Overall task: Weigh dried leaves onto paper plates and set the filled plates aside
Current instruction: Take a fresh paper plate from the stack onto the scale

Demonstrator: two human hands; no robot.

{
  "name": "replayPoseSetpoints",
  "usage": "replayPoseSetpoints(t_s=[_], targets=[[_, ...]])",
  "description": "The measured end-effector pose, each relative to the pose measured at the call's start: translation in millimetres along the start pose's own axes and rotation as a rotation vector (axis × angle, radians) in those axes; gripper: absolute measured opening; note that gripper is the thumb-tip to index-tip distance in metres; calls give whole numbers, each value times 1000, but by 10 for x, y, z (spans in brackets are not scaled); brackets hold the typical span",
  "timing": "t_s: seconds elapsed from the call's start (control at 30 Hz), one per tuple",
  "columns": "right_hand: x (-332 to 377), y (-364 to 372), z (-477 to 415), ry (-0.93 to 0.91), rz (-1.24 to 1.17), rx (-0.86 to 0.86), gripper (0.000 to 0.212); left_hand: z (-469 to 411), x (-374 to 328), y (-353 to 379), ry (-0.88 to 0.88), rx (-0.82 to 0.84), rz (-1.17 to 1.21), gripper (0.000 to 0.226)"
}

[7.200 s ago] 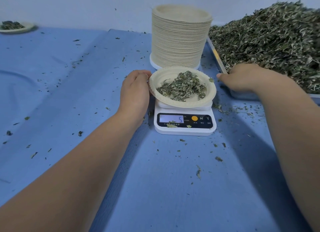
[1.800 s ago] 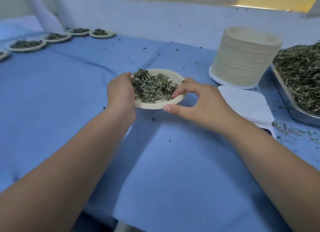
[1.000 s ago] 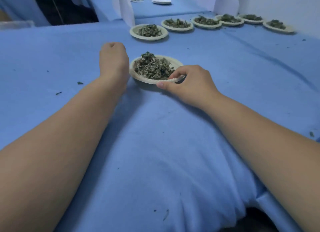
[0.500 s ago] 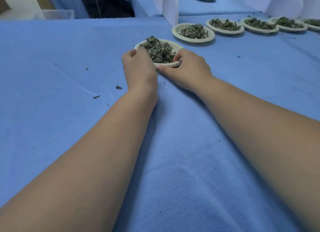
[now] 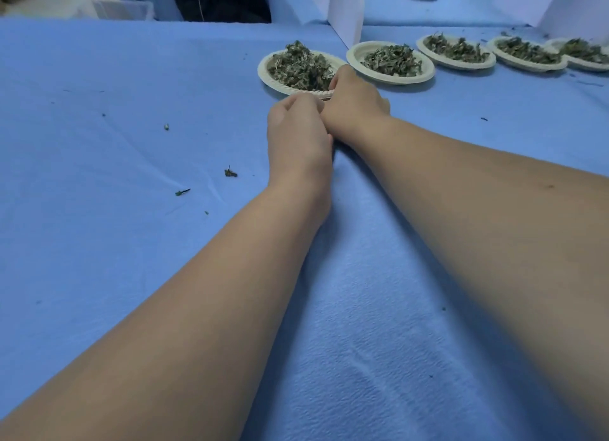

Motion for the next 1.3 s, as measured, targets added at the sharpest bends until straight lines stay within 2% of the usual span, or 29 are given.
replayPoseSetpoints(t_s=[0.13,0.27,0.37,0.53,0.6,0.7,0.77,0.83,0.93,1.07,1.3], targets=[[-16,29,-158,-5,4,-5,75,63,17,69,40,10,-111,39],[-66,24,-149,-11,-64,-51,73,67,-1,75,37,-3,-167,33],[-117,-7,-36,-42,-74,-42,63,125,30,123,71,-25,-224,23],[-278,-150,437,-54,-177,59,45,341,136,229,61,-53,-396,35],[-358,-270,699,-50,-222,49,40,454,197,320,47,-20,-419,27],[-498,-455,1136,3,-467,-25,40,732,326,577,90,52,-517,23],[-628,-608,1423,63,-584,-110,30,961,434,722,101,88,-506,24],[-778,-791,1698,77,-535,-191,19,1198,572,805,69,184,-460,27],[-1026,-1091,2190,102,-480,-285,24,1540,817,909,39,360,-474,26],[-1395,-1546,2907,117,-459,-334,25,2105,1166,1208,-67,528,-366,28],[-2088,-2450,4216,255,-414,-578,21,3410,1812,2007,4,728,-506,36]])
Point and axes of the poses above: each hand's wrist, its own z-axis away from the middle knuckle, its own y-axis out of the palm, x = y × z, the point moved 6 cm from there along -z, towards the middle knuckle, and after that the axes turned 6 degrees about -y, right-handed, at the moved point
